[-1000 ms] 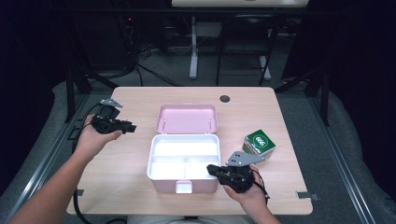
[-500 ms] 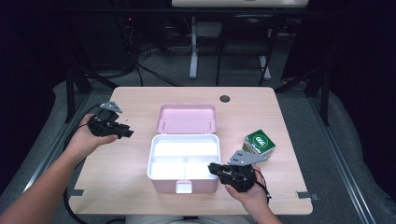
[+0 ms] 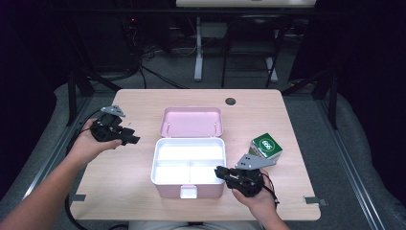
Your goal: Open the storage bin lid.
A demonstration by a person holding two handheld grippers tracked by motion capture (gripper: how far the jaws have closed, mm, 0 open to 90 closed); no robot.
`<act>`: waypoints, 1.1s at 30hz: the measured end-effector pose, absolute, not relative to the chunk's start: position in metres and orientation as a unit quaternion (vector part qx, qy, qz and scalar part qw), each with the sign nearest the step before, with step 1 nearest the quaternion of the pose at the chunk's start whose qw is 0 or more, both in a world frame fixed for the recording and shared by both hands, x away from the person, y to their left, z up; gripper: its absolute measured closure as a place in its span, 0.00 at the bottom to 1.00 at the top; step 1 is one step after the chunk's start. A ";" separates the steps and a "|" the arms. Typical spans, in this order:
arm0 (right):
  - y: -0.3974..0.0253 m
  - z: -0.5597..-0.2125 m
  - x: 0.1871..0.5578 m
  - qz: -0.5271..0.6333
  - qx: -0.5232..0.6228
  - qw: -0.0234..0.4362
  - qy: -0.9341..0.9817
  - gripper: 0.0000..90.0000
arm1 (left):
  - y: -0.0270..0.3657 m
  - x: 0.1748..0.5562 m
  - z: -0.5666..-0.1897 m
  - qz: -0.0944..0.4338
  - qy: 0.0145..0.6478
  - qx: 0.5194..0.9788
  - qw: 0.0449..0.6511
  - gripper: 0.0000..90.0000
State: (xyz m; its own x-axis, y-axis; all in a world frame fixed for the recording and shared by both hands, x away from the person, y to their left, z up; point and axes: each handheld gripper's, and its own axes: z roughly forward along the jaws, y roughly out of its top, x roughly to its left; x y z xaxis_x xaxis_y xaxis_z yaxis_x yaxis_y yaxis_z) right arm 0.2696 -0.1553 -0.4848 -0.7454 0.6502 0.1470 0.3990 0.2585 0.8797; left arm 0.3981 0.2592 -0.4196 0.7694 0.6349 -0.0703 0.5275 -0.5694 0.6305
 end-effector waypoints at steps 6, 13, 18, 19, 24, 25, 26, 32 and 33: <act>-0.155 -0.485 0.269 0.509 0.334 0.123 0.784 0.90 | 0.250 0.390 -0.419 0.080 0.322 0.874 0.356 0.77; -0.155 -0.485 0.269 0.510 0.333 0.124 0.783 0.89 | 0.242 0.379 -0.424 0.092 0.323 0.855 0.395 0.79; -0.155 -0.486 0.269 0.510 0.333 0.125 0.783 0.89 | 0.237 0.369 -0.434 0.092 0.337 0.840 0.415 0.79; -0.155 -0.486 0.269 0.511 0.334 0.125 0.782 0.89 | 0.236 0.367 -0.435 0.091 0.339 0.840 0.415 0.79; -0.155 -0.486 0.269 0.512 0.332 0.126 0.782 0.89 | 0.233 0.356 -0.441 0.100 0.347 0.824 0.436 0.83; -0.155 -0.486 0.269 0.513 0.333 0.126 0.781 0.89 | 0.233 0.353 -0.442 0.098 0.346 0.822 0.441 0.83; -0.155 -0.486 0.269 0.513 0.333 0.126 0.781 0.89 | 0.231 0.352 -0.444 0.097 0.346 0.821 0.445 0.83; -0.155 -0.487 0.268 0.515 0.334 0.127 0.780 0.88 | 0.219 0.343 -0.451 0.091 0.335 0.818 0.459 0.84; -0.155 -0.487 0.268 0.515 0.334 0.127 0.779 0.88 | 0.216 0.342 -0.452 0.088 0.335 0.816 0.463 0.83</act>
